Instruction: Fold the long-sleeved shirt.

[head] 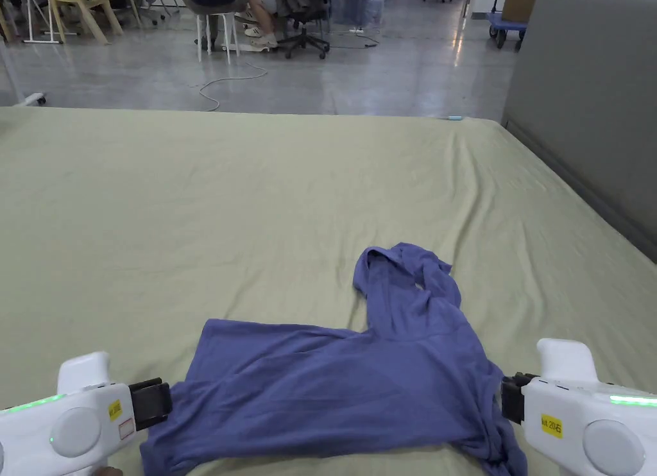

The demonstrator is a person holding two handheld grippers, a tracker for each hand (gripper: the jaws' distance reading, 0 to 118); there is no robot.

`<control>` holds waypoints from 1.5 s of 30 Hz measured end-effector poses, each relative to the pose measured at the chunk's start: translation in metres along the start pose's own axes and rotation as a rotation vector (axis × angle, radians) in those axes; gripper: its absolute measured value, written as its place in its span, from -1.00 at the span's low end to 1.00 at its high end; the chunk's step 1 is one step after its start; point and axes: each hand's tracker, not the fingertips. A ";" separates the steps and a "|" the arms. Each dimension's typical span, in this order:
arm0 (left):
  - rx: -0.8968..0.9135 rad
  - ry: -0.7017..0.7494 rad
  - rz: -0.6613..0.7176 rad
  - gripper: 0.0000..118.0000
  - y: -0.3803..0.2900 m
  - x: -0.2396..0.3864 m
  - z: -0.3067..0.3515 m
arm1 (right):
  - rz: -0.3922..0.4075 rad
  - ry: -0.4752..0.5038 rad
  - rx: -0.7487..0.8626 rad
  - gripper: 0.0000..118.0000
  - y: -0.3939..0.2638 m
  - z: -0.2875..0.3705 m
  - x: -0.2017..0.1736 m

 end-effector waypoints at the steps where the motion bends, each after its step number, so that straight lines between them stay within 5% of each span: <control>1: -0.002 0.006 -0.001 0.70 0.001 0.001 -0.006 | 0.005 -0.004 -0.002 -1.00 0.000 0.001 0.002; 10: -0.086 -0.014 -0.060 0.60 0.005 0.013 -0.066 | 0.003 -0.023 -0.039 -1.00 -0.006 -0.011 0.005; 11: -0.088 -0.007 -0.082 0.28 0.000 0.017 -0.067 | 0.000 -0.026 -0.043 -1.00 -0.007 -0.014 0.004; 13: -0.055 0.038 -0.140 0.10 -0.005 0.025 -0.064 | -0.001 -0.032 -0.050 -1.00 -0.008 -0.016 0.005; 15: -0.040 -0.020 -0.128 -0.96 -0.005 0.031 -0.044 | -0.003 -0.036 -0.058 -1.00 -0.010 -0.022 0.005; 25: 0.061 -0.163 -0.048 -0.99 0.013 0.022 0.014 | -0.006 -0.019 0.004 -1.00 0.068 -0.063 0.014; 26: 0.062 -0.170 -0.041 -0.99 0.014 0.022 0.015 | 0.004 -0.007 0.006 -0.72 0.085 -0.073 0.015; 29: 0.065 -0.189 -0.020 -0.98 0.011 0.021 0.018 | 0.043 -0.015 -0.061 -0.30 0.124 -0.123 0.018; 31: 0.064 -0.191 -0.018 -0.98 0.012 0.025 0.023 | 0.085 0.002 -0.129 0.48 0.142 -0.156 0.017; 32: 0.061 -0.191 -0.018 -0.98 0.012 0.026 0.025 | 0.112 0.012 -0.165 0.51 0.148 -0.174 0.017; 36: 0.048 -0.190 -0.006 -0.98 0.012 0.024 0.025 | 0.176 -0.027 -0.340 0.47 0.153 -0.239 0.020; 40: 0.033 -0.179 -0.004 -0.99 0.012 0.023 0.020 | 0.177 0.029 -0.491 -0.37 0.135 -0.257 0.013; 43: 0.028 -0.171 -0.014 -0.99 0.016 0.026 0.014 | 0.182 0.031 -0.426 -0.92 0.139 -0.232 0.005; 45: 0.030 -0.173 -0.015 -0.98 0.022 0.027 0.015 | 0.201 0.009 -0.372 -0.92 0.142 -0.216 0.002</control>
